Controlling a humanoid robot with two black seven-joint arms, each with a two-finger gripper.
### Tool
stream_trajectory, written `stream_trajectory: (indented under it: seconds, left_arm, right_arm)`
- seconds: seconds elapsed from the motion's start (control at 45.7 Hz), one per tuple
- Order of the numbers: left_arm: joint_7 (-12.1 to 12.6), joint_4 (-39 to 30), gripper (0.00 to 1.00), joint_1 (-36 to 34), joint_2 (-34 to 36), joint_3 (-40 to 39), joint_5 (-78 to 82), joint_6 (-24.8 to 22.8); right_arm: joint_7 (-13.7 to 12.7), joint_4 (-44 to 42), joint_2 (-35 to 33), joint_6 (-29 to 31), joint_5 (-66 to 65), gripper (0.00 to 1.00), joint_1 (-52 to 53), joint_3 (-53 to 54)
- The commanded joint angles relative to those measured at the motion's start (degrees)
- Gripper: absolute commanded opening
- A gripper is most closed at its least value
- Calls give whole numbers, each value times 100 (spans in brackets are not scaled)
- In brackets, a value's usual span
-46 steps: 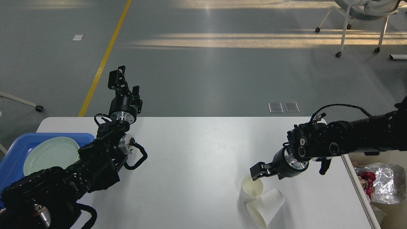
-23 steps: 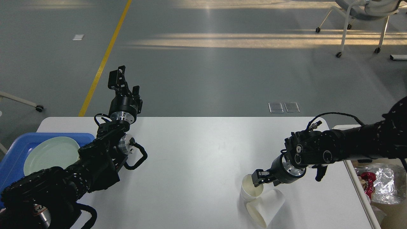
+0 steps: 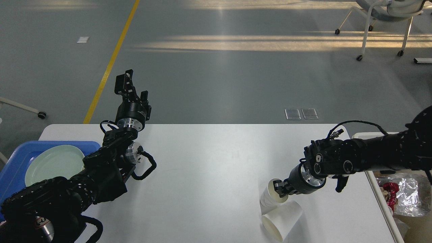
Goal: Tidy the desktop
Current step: 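Lift the paper cup with the right gripper and carry it up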
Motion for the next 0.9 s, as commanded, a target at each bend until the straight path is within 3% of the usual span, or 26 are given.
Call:
stream_trajectory:
  seconds: [0.0, 0.197, 0.328, 0.569, 0.876]
  left_arm:
    - [0, 0, 98, 7, -1, 3, 0, 0]
    - [0, 0, 98, 7, -1, -6, 0, 0]
    - [0, 0, 98, -2, -1, 3, 0, 0]
    - [0, 0, 98, 7, -1, 3, 0, 0]
    - [0, 0, 98, -2, -1, 3, 0, 0]
  right_arm:
    - [18, 28, -36, 47, 12, 0, 95, 52]
    - [123, 169, -317, 450, 91, 0, 718, 131]
    - [343, 186, -808, 1547, 161, 0, 1430, 491]
    - [343, 186, -1925, 3710, 759, 0, 3090, 1089]
    - [299, 186, -2997, 3710, 1014, 0, 5534, 1133]
